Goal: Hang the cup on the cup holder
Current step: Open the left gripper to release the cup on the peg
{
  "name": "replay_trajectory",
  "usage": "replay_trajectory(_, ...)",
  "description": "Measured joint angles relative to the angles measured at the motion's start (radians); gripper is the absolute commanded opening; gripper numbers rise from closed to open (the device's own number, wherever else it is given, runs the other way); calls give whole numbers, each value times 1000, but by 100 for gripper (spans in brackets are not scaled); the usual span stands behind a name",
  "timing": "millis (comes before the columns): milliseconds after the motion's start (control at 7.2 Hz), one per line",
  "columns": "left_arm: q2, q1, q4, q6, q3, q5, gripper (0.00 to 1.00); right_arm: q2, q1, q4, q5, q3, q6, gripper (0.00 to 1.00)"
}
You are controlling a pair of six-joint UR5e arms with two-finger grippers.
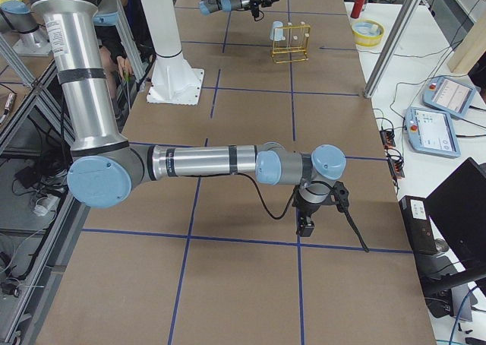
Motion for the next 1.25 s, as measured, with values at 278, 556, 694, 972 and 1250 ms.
replay_trajectory(278,27,0,-43,-290,-22,-116,100,0,0,0,0,0,0,100)
replay_trajectory(556,43,0,-68,-591,-37,-239,100,0,0,0,0,0,0,100)
replay_trajectory(694,57,0,-88,-719,-47,-291,100,0,0,0,0,0,0,100)
replay_trajectory(972,70,0,-116,-1001,-54,-347,100,0,0,0,0,0,1,100)
replay_trajectory(1250,72,0,-173,-1231,-68,-450,100,0,0,0,0,0,1,100)
